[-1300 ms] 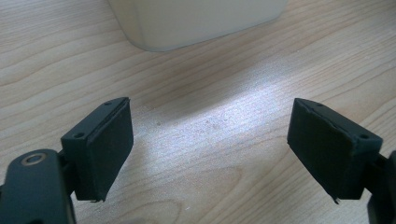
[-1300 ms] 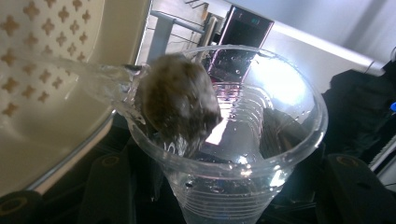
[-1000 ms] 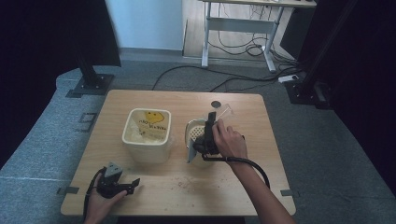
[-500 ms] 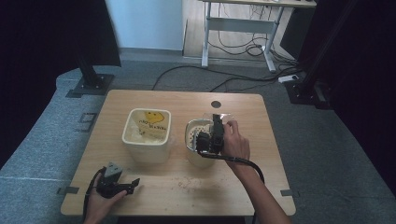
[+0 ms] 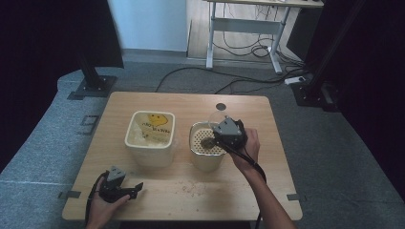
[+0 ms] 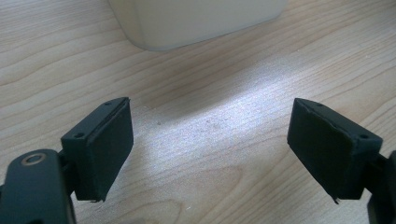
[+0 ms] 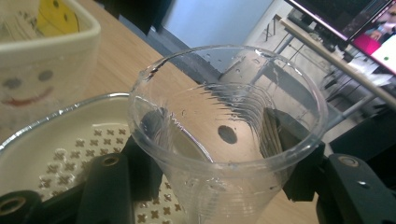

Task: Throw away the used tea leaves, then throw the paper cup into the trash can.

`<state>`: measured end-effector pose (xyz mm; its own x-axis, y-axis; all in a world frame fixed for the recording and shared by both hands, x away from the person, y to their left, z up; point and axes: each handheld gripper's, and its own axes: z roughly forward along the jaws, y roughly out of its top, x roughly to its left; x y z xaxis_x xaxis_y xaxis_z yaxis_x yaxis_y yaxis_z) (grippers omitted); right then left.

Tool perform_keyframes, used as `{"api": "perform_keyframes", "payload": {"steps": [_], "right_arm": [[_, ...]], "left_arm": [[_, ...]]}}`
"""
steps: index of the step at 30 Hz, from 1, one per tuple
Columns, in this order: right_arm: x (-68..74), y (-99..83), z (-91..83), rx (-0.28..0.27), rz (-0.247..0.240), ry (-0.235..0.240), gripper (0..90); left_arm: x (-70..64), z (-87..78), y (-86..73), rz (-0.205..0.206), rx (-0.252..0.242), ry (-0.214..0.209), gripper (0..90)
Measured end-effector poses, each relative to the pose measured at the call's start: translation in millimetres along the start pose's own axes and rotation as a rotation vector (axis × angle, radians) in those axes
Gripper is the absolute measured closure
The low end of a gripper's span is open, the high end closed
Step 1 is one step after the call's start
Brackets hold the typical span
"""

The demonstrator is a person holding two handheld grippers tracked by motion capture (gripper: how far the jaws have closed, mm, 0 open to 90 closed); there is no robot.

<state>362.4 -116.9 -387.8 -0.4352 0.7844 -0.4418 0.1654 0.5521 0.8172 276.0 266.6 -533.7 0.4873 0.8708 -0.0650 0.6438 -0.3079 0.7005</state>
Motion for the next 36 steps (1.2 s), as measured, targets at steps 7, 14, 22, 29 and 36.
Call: {"api": "perform_keyframes", "payload": {"steps": [7, 14, 22, 29, 36], "right_arm": [[-7.9, -3.5, -0.3, -0.031, 0.127, 0.067, 41.8], [-9.7, -2.3, 0.0, -0.06, 0.175, 0.096, 41.7], [-4.3, 5.2, 6.2, -0.109, 0.257, 0.138, 41.6], [10.3, 20.3, 14.9, -0.143, 0.288, 0.201, 41.6], [32.2, 44.1, 29.6, -0.164, 0.3, 0.283, 41.6]], "left_arm": [[-0.2, 0.3, -0.1, 0.001, 0.003, 0.0, 14.5], [-0.1, 0.0, -0.5, 0.0, 0.003, 0.001, 14.5], [1.1, -0.1, -0.3, -0.004, -0.001, 0.002, 14.5], [0.7, -0.9, -0.2, -0.004, -0.002, 0.0, 14.5], [-0.1, -0.7, -0.4, -0.003, -0.005, -0.005, 14.5]]}}
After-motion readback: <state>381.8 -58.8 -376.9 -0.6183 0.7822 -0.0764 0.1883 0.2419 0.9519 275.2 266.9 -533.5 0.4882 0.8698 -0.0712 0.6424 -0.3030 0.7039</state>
